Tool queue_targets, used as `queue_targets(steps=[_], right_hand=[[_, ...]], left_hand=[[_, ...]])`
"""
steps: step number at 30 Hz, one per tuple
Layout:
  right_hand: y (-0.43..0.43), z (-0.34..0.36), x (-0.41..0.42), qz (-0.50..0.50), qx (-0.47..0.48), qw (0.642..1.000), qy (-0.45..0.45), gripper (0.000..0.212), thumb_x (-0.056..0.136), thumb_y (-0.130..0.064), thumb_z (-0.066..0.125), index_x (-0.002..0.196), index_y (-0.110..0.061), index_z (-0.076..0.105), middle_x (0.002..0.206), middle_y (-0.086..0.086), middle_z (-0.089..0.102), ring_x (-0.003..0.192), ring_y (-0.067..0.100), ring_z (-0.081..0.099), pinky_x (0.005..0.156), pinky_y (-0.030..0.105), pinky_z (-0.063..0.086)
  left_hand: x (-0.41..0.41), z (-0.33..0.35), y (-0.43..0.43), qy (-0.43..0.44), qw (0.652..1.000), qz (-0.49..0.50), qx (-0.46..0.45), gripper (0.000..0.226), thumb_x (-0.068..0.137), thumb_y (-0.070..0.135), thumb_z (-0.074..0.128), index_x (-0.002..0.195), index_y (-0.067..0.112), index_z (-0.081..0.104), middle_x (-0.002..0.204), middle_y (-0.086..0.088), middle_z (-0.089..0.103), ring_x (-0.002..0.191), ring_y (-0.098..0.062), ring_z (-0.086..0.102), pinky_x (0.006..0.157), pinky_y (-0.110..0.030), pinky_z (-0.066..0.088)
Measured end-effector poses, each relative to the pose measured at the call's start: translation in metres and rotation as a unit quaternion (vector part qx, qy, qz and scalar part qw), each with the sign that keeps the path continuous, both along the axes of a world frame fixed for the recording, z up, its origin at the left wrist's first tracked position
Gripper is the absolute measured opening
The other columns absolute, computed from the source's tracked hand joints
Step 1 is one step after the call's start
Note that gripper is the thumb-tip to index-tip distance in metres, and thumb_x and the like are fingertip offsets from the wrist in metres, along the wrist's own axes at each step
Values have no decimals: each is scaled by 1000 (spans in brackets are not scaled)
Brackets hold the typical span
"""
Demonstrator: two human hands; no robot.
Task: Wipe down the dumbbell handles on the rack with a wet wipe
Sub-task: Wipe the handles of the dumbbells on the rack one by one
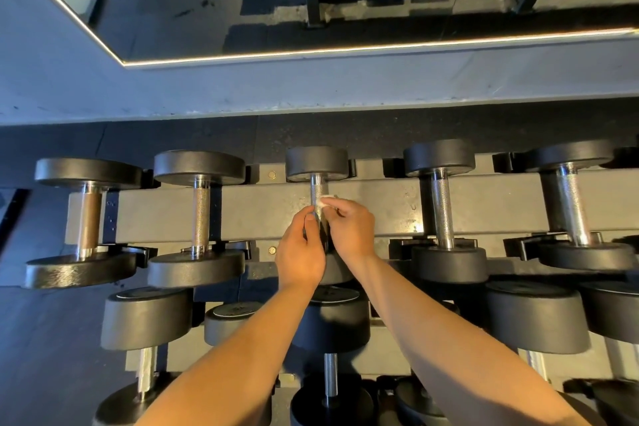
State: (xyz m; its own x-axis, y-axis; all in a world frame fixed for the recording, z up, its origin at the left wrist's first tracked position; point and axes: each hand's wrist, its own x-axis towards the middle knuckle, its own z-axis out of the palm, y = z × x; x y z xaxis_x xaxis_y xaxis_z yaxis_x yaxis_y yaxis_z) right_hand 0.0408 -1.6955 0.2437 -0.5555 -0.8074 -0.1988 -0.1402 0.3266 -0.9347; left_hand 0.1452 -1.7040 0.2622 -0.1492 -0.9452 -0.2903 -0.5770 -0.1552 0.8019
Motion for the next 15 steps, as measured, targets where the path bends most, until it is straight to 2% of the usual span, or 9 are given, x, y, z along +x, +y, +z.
queue_targets(steps=[2,5,8,11,14,15], right_hand=[[-11,3,-3,-13,-12,1000,-7,25,99,-12,59,119,-20,72,118,-3,71,107,3,63,92,10,47],[-24,7,-2,-44,-23,996,-74,27,100,-12,58,121,-20,72,123,-2,70,114,8,63,97,23,53],[-13,5,1,-13,-15,997,-70,26,99,-12,59,121,-20,71,122,-2,70,110,7,65,93,20,53],[9,1,5,-4,-5,996,-94,24,97,-11,63,116,-18,74,113,-3,73,101,4,68,86,16,53],[19,0,4,16,18,997,-78,22,96,-13,65,114,-19,76,112,-6,74,102,2,67,94,20,52],[18,1,2,22,22,997,-73,22,96,-13,65,114,-20,76,113,-6,74,101,0,66,95,18,51]], left_hand=[[0,0,0,1,1000,0,0,26,109,41,33,122,54,51,98,30,60,95,14,56,77,-14,41],[1,-2,-1,3,1000,6,1,29,109,39,33,126,48,55,109,24,61,101,5,56,79,-13,39],[5,-4,-2,28,999,17,14,31,109,37,35,128,42,58,111,21,64,101,7,58,79,-13,42],[8,-2,-2,35,999,14,31,30,109,39,36,129,45,57,109,22,63,98,11,57,77,-13,42],[11,-2,0,29,999,-6,43,33,109,39,36,136,43,55,113,24,60,96,17,54,78,-8,39],[13,-2,1,29,998,-17,44,34,109,38,37,138,41,54,115,24,59,97,19,53,79,-6,38]])
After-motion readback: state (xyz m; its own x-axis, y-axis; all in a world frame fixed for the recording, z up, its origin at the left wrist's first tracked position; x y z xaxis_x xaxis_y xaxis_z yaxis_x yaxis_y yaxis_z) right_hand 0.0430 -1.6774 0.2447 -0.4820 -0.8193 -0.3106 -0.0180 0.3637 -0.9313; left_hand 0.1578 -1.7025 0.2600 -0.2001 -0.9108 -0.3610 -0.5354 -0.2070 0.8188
